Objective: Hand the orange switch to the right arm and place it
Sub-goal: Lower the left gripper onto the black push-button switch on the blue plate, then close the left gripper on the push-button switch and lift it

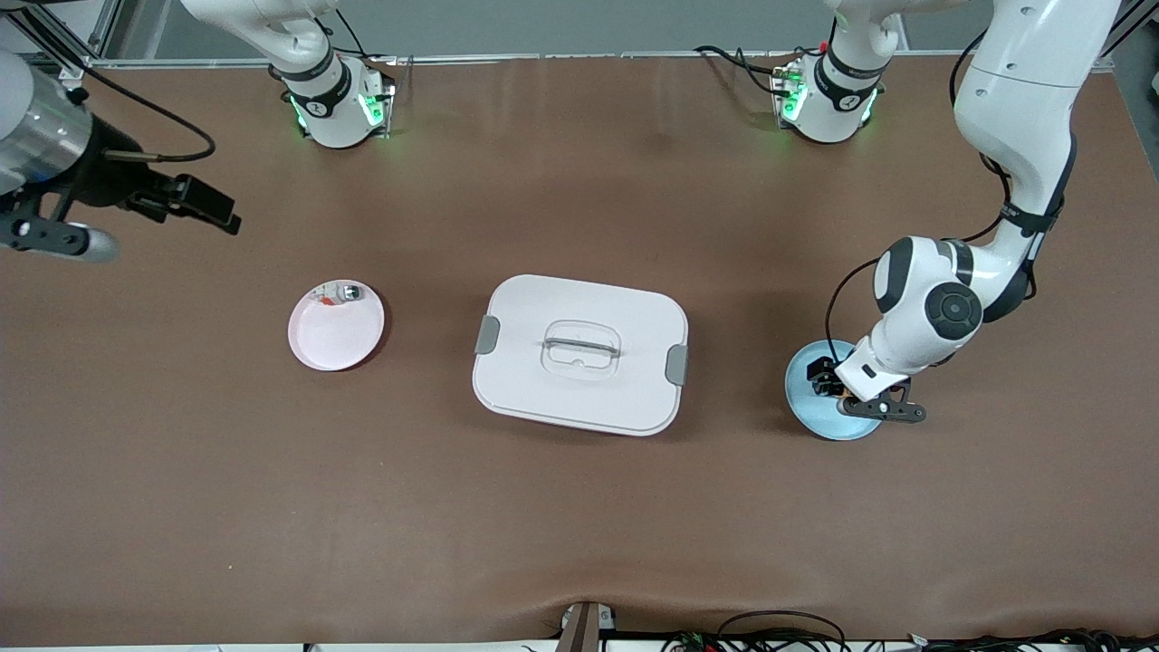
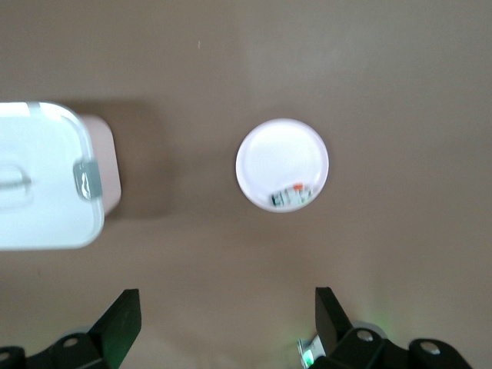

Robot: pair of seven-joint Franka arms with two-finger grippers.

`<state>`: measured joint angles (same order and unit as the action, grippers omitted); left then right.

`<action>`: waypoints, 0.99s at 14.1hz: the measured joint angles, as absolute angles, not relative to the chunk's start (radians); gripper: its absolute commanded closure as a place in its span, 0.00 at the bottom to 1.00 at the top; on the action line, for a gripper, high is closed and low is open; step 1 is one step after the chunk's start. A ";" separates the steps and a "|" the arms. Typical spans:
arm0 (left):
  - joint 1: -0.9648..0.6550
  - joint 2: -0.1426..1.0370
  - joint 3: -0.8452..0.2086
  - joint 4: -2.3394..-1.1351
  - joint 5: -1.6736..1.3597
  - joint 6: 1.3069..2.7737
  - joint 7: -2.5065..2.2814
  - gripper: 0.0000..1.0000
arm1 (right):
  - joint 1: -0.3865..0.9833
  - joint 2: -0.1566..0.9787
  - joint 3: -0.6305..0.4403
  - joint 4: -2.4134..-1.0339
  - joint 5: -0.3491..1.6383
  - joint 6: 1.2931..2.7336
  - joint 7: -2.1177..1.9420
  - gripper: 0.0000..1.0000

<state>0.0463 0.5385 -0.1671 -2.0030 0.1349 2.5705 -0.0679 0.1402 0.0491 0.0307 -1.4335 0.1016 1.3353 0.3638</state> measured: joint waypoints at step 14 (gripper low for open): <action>0.044 0.485 -0.186 -1.939 0.135 2.479 -0.072 1.00 | 0.148 -0.011 0.026 -1.379 -0.014 1.260 0.372 0.00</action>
